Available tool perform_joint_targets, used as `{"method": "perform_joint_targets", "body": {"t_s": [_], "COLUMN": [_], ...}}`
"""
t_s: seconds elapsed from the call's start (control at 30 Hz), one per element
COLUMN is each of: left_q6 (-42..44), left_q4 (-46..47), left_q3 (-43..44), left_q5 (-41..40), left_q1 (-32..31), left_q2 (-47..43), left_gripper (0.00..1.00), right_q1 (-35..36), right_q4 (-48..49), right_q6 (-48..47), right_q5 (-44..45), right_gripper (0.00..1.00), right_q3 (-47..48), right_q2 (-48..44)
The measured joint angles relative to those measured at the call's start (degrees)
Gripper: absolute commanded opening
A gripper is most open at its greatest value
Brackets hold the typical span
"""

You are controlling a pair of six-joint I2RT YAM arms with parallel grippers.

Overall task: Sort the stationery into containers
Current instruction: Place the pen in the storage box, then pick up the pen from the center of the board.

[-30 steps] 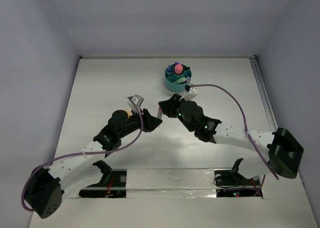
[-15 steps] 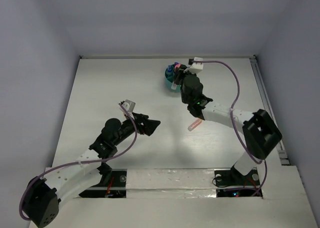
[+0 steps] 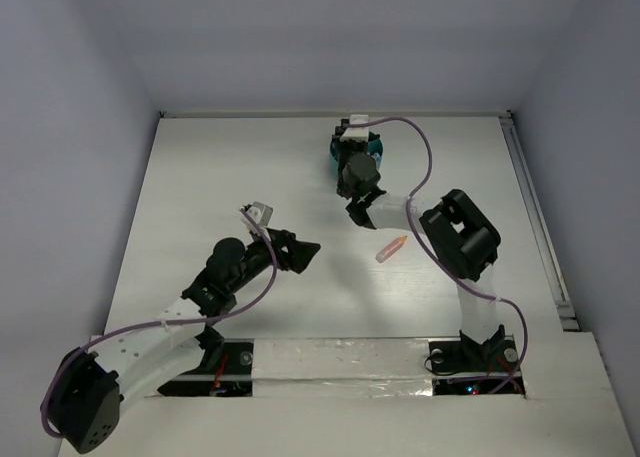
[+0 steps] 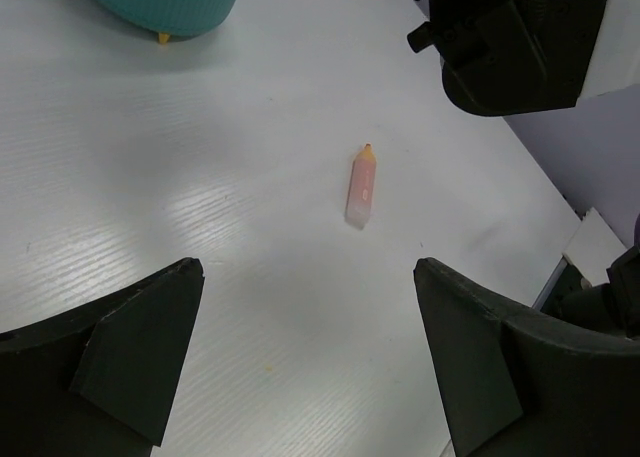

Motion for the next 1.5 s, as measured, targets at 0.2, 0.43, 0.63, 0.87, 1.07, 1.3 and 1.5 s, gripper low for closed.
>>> {"method": "perform_joint_targets", "body": {"t_s": [0.2,0.43,0.63,0.87,1.07,1.3,1.5], "left_q6": [0.0,0.0,0.0,0.02,0.13,0.42,0.39], "left_q4": [0.52,0.85,1.03,1.05,1.05,0.87,0.92], "left_q3": [0.0,0.0,0.0,0.0,0.0,0.0,0.0], "left_q5": [0.37,0.44,0.76,0.76,0.74,0.31,0.2], "left_q1": [0.0,0.0,0.0,0.0,0.0,0.0,0.0], "left_q2": [1.51,2.05,2.73,2.73,2.73,2.16,0.42], "left_gripper": [0.84,0.85,0.84,0.84,0.84,0.84,0.84], "right_q1": [-0.57,-0.68,-0.68,-0.68,-0.68,-0.7,-0.76], "right_q4": [2.01,1.73,-0.72,-4.31,-11.89,-32.22,-55.84], "right_q6": [-0.59,3.54,7.93,11.1,14.19,23.91,37.4], "right_q5": [0.0,0.0,-0.07,-0.87,-2.03,-8.7,-20.41], "right_gripper": [0.0,0.05,0.28,0.63,0.8,0.26,0.0], "right_q3": [1.33,-0.33,-3.13,-4.42,-4.68,-6.88,-14.16], "right_q2": [1.84,2.03,2.01,0.07,-6.91,-23.17,-38.47]}}
